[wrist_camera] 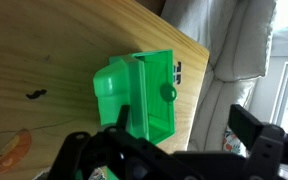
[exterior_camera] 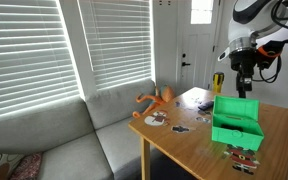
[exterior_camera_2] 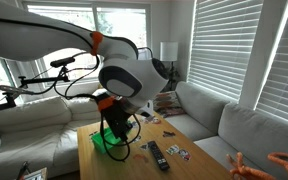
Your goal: Put the blue toy car in the green lunchbox and then close the lid of the lunchbox
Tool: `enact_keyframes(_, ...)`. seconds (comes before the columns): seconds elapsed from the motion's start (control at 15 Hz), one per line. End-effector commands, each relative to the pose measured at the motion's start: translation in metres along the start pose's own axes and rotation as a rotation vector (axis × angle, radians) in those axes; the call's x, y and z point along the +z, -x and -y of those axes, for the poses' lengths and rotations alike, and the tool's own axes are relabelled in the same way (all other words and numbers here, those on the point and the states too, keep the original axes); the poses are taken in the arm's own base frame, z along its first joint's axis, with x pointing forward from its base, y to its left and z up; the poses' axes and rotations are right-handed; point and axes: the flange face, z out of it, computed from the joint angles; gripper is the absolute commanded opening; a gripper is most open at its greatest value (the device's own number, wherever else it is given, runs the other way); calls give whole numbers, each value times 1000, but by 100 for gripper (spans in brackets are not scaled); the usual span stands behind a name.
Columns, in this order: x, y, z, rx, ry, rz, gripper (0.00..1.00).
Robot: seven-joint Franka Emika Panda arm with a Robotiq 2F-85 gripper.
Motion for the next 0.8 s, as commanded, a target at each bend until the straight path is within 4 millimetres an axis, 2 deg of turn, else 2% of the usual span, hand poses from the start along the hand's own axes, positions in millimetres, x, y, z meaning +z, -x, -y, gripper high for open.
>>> enact_keyframes(0.0,16,3,20,4,57,16,100)
enact_keyframes(0.73,31,-9,64,-64,159,19,100)
